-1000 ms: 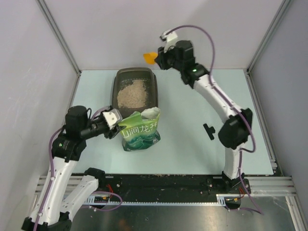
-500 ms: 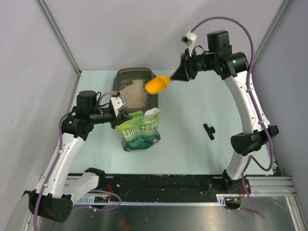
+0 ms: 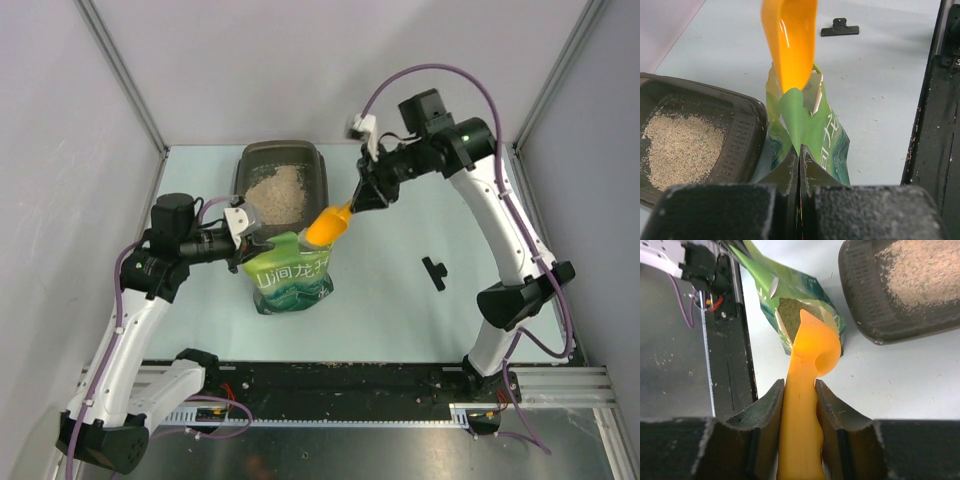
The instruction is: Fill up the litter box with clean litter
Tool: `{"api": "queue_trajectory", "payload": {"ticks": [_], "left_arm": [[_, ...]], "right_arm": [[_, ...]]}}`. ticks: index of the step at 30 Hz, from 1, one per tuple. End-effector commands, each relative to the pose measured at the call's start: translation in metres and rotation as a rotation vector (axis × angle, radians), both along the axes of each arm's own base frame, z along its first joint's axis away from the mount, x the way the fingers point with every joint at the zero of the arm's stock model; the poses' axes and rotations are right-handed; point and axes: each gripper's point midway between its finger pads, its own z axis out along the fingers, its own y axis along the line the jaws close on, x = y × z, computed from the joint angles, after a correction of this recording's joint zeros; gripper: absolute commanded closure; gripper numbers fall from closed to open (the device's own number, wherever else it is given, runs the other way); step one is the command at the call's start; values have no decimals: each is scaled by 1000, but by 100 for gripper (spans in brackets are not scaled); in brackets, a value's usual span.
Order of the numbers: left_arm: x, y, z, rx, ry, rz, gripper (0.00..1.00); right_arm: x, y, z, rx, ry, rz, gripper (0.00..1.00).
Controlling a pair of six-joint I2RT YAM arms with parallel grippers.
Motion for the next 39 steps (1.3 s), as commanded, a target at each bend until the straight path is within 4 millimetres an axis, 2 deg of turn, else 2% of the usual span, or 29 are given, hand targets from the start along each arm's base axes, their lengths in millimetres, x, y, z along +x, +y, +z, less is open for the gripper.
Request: {"api": "queue_trajectory", "payload": {"ticks": [1, 2, 3, 5, 8, 9, 10, 12, 13, 16, 23, 28, 36, 39], "left_arm": [[-7, -5, 25, -42, -59, -33, 100], [-8, -5, 25, -43, -62, -33, 100], [-8, -4, 26, -42, -68, -27, 100], [-9, -4, 26, -45, -67, -25, 100], [-12, -4, 27, -51, -67, -26, 100], [-12, -4, 27, -54, -64, -26, 100], [-13, -4, 26, -56, -62, -30, 100], [-14, -5, 26, -59, -59, -35, 100], [-14, -5, 26, -60, -61, -37, 100], [-15, -6, 29, -68, -62, -36, 100], [-16, -7, 39, -88, -55, -31, 100], [-16, -10, 38, -95, -40, -39, 100], [-22, -17, 36, -112, -19, -72, 100], [-22, -19, 35, -111, -11, -74, 100]], "right_arm": [[-14, 7, -7, -104, -117, 8, 100], [-2, 7, -13, -145, -143, -41, 100], [-2, 13, -17, -166, -152, -42, 100], [6, 12, -26, -214, -134, -104, 100], [16, 13, -42, -254, 17, -263, 100], [14, 17, -46, -238, 145, -354, 100], [15, 17, -48, -235, 200, -396, 100], [15, 17, -57, -269, 245, -506, 100], [6, 22, -74, -323, 255, -515, 100], [-6, 30, -88, -349, 317, -530, 100], [8, 24, -121, -458, 345, -638, 100], [16, 24, -145, -525, 342, -700, 100], [9, 53, -188, -594, 430, -648, 100], [3, 68, -190, -565, 478, -596, 100]]}}
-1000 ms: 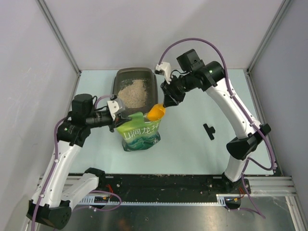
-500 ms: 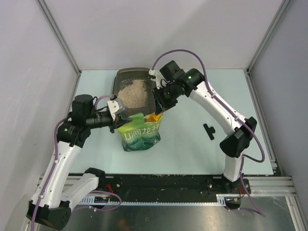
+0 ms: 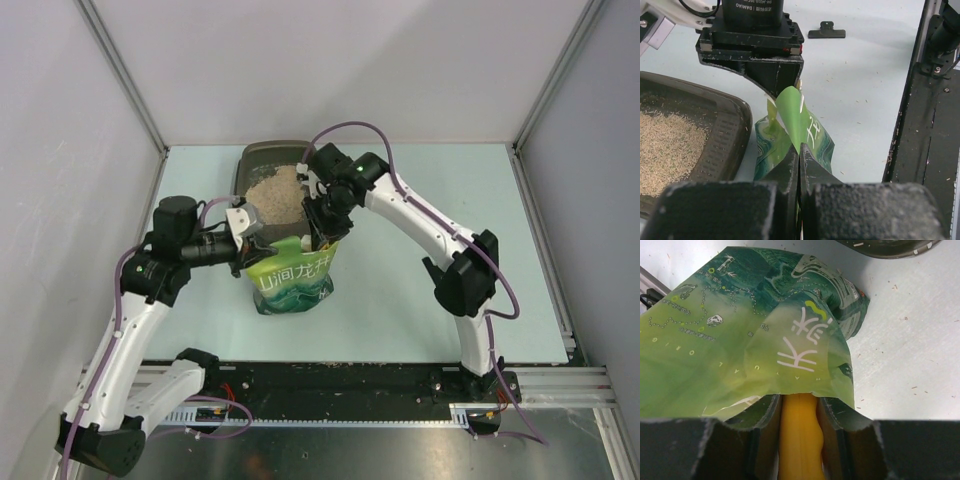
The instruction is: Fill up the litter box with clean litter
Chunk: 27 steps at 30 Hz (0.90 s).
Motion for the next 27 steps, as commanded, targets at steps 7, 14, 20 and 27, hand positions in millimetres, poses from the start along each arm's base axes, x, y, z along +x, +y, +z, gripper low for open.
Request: {"api": "queue_trajectory", "payload": {"ticks": [7, 14, 20, 27], "left_arm": [[-8, -12, 20, -62, -59, -67, 100], [-2, -5, 14, -22, -107, -31, 100], [-2, -1, 4, -4, -99, -6, 100], [7, 7, 1, 31, -119, 52, 100]], "right_arm": [[-3, 17, -17, 128, 196, 85, 100], [14, 7, 14, 370, 335, 75, 100], [34, 3, 54, 647, 350, 90, 100], [52, -29, 64, 776, 437, 31, 100]]}}
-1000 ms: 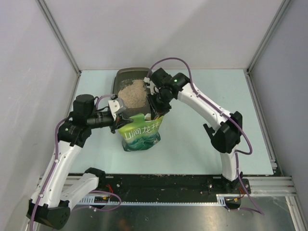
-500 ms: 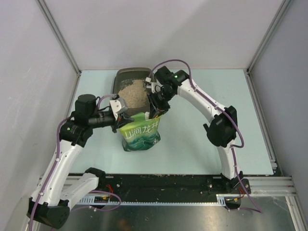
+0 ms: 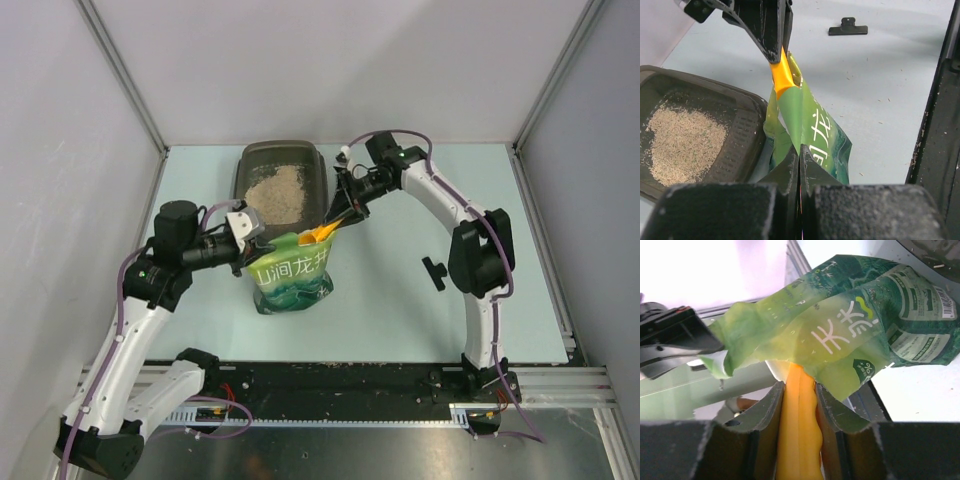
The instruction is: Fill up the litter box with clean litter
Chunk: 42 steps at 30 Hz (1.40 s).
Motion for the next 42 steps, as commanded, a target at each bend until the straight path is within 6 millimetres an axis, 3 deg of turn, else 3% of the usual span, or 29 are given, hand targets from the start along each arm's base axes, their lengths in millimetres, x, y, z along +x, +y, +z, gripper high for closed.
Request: {"api": "queue_trajectory", "payload": {"ticks": [1, 6, 12, 18, 25, 32, 42], "left_arm": [[-1, 2, 11, 2, -55, 9, 100], [3, 5, 9, 24, -62, 23, 100], [6, 8, 9, 41, -73, 34, 100], [6, 13, 10, 55, -83, 58, 100], [6, 15, 10, 66, -90, 64, 100], [7, 16, 12, 67, -95, 66, 100], [12, 17, 15, 67, -92, 81, 100]], "right_arm": [[17, -20, 45, 206, -41, -11, 100], [23, -44, 45, 251, -23, -43, 100], [30, -57, 40, 252, 102, -103, 100], [32, -66, 51, 276, 80, -121, 100], [35, -81, 47, 275, 89, -170, 100], [49, -89, 65, 261, -17, -262, 100], [42, -94, 69, 282, -7, -254, 100]]}}
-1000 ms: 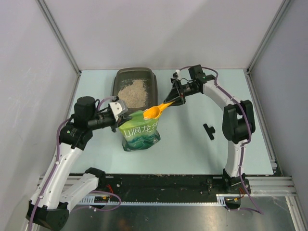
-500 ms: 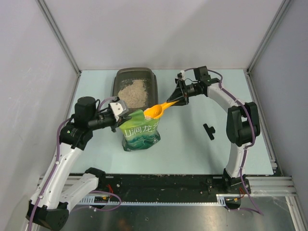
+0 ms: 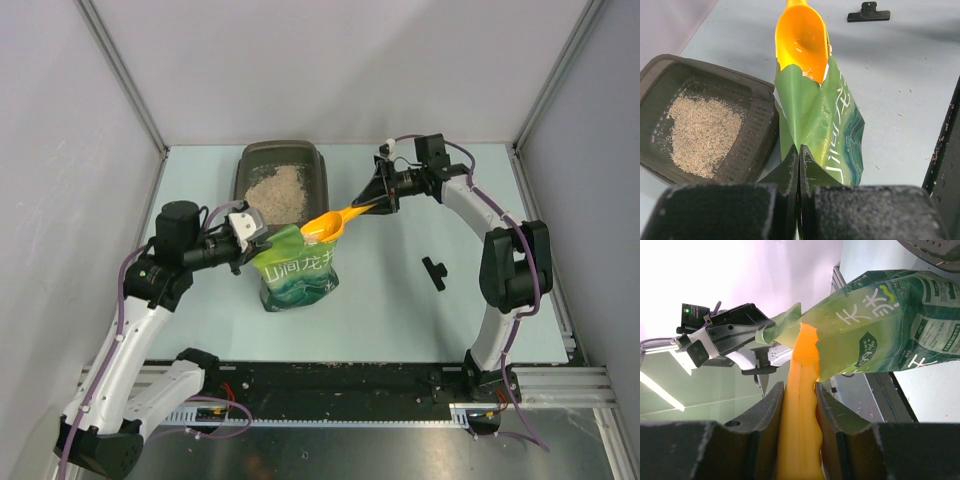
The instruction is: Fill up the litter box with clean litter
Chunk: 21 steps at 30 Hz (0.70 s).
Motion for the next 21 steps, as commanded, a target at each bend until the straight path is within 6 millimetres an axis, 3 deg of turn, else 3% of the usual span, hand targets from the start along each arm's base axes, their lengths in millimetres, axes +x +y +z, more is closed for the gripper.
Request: {"api": "queue_trajectory", "payload": {"ticks": [1, 7, 15, 21], "left_arm": [[-2, 4, 24, -10, -48, 6, 100], [-2, -9, 34, -49, -22, -58, 100], [0, -19, 43, -81, 4, -94, 100], [-2, -17, 39, -78, 5, -84, 100]], "right_arm": [[19, -26, 33, 23, -117, -99, 100], [31, -8, 35, -117, -202, -173, 100], [36, -5, 33, -240, -283, -207, 100], [30, -5, 37, -109, -228, -138, 100]]}}
